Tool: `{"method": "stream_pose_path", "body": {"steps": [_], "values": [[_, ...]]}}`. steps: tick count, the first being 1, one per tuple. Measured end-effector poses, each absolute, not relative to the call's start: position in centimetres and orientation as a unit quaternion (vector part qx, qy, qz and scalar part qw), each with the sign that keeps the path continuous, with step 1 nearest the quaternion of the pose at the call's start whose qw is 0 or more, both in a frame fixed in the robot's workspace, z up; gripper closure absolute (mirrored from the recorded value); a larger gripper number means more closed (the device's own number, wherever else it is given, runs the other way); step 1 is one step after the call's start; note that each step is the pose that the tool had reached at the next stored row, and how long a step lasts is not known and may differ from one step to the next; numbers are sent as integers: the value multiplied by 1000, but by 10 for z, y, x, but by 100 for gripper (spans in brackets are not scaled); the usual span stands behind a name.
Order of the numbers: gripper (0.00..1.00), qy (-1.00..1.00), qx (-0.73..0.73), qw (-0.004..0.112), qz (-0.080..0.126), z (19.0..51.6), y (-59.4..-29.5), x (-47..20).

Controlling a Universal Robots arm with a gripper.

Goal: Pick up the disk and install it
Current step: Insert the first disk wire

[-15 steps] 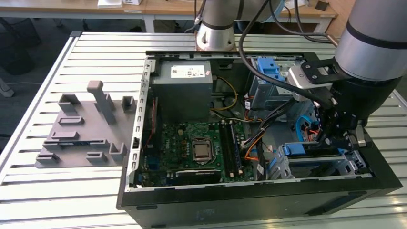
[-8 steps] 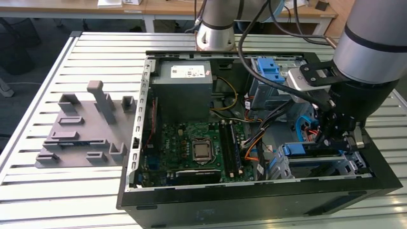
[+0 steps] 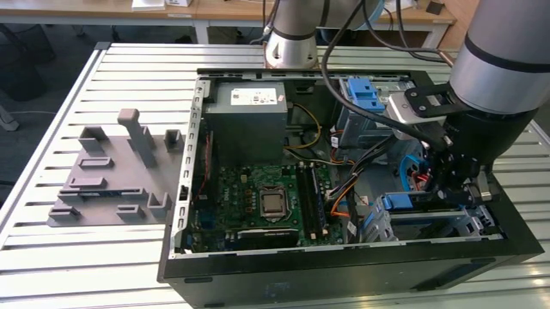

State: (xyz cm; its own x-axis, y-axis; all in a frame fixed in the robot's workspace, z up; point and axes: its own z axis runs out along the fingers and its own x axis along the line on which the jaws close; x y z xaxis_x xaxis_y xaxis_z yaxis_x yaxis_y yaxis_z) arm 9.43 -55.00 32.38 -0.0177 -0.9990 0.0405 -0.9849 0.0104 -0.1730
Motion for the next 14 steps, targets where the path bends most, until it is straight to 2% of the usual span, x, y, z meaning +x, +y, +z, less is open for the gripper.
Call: {"method": "stream_pose_path", "body": {"steps": [1,8,9,10,11,12,14], "values": [[76,709,-699,46,-77,325,-550,94],[76,709,-699,45,-77,330,-550,95],[77,709,-699,44,-77,331,-550,95],[84,709,-699,44,-77,331,-550,95],[84,709,-699,44,-77,331,-550,95],[89,709,-699,44,-77,331,-550,95],[89,709,-699,44,-77,332,-550,95]]}}
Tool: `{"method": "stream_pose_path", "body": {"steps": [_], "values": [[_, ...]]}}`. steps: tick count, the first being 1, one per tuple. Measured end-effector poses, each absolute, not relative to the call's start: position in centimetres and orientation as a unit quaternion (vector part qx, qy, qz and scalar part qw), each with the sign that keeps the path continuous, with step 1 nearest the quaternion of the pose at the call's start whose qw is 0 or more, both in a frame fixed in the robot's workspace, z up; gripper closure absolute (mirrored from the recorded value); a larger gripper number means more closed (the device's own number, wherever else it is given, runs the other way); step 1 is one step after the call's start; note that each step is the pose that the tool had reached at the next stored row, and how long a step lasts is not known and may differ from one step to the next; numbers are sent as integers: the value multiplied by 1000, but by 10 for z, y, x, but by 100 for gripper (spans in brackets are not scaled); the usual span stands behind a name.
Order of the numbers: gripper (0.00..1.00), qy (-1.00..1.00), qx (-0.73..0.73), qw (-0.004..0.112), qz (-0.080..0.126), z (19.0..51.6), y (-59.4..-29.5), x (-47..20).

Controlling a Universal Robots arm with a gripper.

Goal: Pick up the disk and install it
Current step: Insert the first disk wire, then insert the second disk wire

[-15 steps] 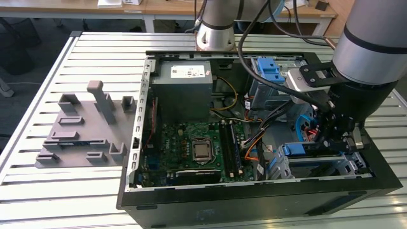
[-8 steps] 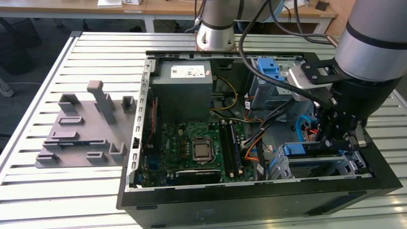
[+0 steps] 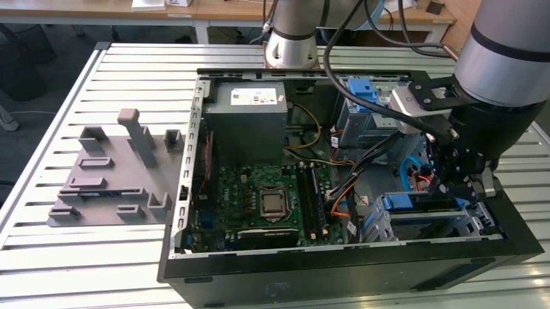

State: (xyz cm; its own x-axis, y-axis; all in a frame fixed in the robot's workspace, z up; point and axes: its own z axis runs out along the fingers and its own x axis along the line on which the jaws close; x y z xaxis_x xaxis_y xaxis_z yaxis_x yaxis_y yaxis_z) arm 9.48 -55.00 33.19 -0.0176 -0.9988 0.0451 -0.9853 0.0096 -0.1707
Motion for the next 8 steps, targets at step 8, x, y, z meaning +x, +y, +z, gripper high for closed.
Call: {"method": "stream_pose_path", "body": {"steps": [8], "values": [[89,709,-700,44,-77,333,-550,95]]}}
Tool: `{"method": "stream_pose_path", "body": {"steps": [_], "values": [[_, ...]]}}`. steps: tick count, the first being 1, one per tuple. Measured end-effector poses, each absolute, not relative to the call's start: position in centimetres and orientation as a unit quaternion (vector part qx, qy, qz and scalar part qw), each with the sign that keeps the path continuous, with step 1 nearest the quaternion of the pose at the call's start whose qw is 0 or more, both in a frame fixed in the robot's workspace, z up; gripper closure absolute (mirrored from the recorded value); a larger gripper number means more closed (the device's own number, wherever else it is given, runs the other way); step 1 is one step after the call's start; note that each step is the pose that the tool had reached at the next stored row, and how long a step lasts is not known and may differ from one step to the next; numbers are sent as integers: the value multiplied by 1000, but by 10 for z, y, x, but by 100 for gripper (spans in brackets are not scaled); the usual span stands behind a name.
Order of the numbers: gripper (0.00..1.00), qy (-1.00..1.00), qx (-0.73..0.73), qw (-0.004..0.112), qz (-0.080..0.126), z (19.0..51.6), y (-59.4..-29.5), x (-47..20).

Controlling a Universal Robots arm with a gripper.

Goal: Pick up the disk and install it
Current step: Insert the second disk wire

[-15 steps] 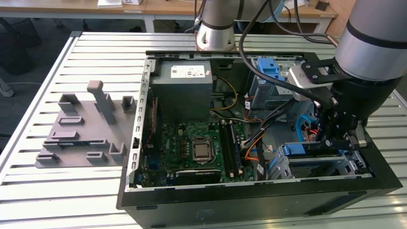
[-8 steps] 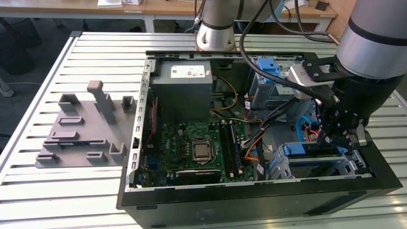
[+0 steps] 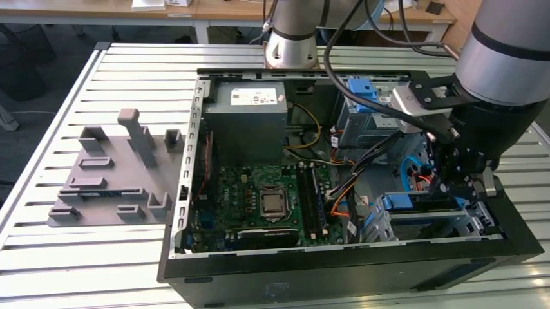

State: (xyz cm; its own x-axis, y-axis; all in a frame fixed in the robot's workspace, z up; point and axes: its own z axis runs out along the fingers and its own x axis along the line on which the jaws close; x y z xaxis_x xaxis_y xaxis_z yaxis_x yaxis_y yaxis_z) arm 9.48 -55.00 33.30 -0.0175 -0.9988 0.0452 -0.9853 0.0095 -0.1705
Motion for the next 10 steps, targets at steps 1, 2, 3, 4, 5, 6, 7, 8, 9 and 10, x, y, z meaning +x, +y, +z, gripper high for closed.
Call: {"method": "stream_pose_path", "body": {"steps": [1,2,3,4,5,6,7,8,9,10], "values": [[89,709,-700,44,-77,333,-550,95],[89,709,-700,44,-77,334,-550,95],[89,709,-700,44,-77,334,-550,95],[89,709,-700,44,-77,335,-550,95],[89,709,-700,44,-77,335,-550,95],[89,709,-700,44,-77,336,-550,95],[89,709,-699,44,-77,336,-550,95],[89,709,-699,44,-77,337,-550,95],[89,709,-700,44,-77,338,-550,95],[89,709,-699,44,-77,338,-550,95]]}}
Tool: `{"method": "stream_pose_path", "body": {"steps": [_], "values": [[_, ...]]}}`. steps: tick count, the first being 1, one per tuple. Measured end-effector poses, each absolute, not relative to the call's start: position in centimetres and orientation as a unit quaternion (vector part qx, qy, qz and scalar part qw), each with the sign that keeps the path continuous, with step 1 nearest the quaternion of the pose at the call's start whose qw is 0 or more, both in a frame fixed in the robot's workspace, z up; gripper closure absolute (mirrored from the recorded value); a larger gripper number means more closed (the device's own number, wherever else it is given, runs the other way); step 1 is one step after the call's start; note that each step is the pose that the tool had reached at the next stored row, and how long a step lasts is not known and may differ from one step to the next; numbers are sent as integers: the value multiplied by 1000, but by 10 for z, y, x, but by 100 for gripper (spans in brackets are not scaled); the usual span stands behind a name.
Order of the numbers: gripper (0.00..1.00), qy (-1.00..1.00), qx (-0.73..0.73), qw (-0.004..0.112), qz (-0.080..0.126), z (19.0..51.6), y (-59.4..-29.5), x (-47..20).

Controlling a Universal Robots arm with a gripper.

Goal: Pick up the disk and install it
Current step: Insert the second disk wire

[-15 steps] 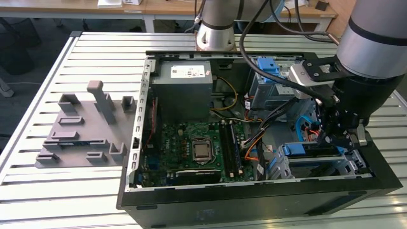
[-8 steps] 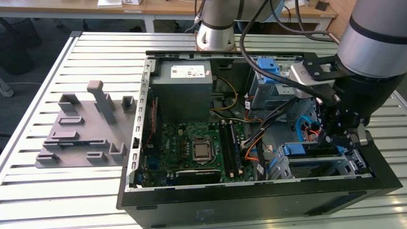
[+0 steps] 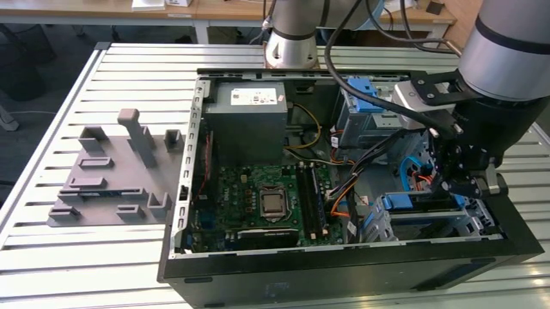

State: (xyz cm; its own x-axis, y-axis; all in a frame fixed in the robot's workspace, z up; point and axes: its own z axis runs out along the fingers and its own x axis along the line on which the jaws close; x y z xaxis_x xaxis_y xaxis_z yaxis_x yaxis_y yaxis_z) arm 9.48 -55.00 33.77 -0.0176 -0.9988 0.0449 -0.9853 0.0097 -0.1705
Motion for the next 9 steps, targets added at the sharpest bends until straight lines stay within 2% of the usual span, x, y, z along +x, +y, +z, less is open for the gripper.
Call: {"method": "stream_pose_path", "body": {"steps": [9], "values": [[89,709,-700,41,-74,343,-550,95]]}}
